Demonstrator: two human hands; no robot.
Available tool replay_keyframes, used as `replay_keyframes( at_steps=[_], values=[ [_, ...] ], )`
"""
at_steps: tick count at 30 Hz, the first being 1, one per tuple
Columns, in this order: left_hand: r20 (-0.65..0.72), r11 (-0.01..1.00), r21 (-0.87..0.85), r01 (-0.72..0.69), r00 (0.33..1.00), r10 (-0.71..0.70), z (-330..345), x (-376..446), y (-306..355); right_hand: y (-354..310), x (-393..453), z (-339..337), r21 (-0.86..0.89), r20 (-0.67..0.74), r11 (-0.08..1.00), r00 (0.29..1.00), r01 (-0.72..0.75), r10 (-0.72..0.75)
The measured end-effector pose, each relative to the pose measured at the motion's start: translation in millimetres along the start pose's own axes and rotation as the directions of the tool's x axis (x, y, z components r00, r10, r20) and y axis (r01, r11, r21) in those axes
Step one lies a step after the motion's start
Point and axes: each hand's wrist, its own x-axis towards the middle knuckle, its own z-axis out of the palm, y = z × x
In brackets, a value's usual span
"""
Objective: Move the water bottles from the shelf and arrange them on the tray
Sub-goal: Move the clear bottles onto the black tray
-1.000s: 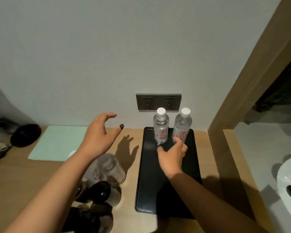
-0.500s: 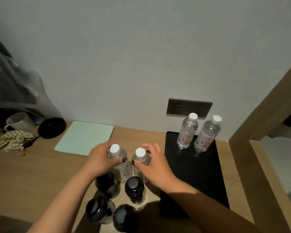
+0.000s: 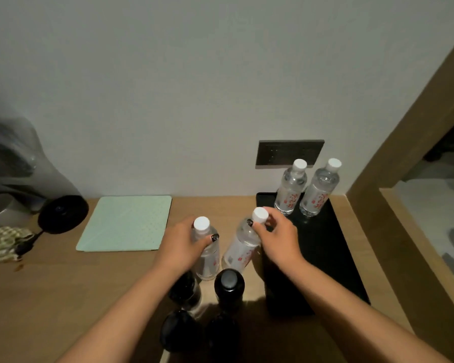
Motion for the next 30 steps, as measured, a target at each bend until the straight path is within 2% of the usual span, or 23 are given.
replay_keyframes(
  at_steps=[5, 9, 11, 15, 21, 26, 30],
  values=[
    [0.076, 0.988, 0.067, -0.139, 0.988, 0.134, -3, 14, 25, 18, 5, -35, 0.079, -0.142, 0.996, 0.989, -0.033, 0.044],
    [0.114, 0.972, -0.003, -0.235, 0.965, 0.234, 1, 25, 64, 20, 18, -79, 0.274, -0.255, 0.956, 0.95, -0.109, 0.181],
    [0.125, 0.97, -0.016, -0.242, 0.962, 0.242, 10, 27, 82, 20, 21, -99, 0.291, -0.284, 0.948, 0.935, -0.127, 0.213],
    [0.181, 0.957, -0.053, -0.284, 0.94, 0.289, 35, 41, 111, 21, 29, -134, 0.123, -0.349, 0.985, 0.924, -0.119, 0.155],
    [0.326, 0.93, -0.088, -0.356, 0.872, 0.365, 74, 61, 149, 39, 42, -166, -0.061, -0.34, 0.991, 0.936, -0.12, 0.092],
    [0.403, 0.919, -0.074, -0.387, 0.831, 0.383, 97, 70, 170, 53, 51, -177, -0.07, -0.318, 0.992, 0.945, -0.102, 0.075],
    [0.412, 0.924, -0.1, -0.369, 0.83, 0.376, 107, 78, 176, 59, 57, -179, -0.08, -0.283, 0.993, 0.957, -0.088, 0.063]
  ],
)
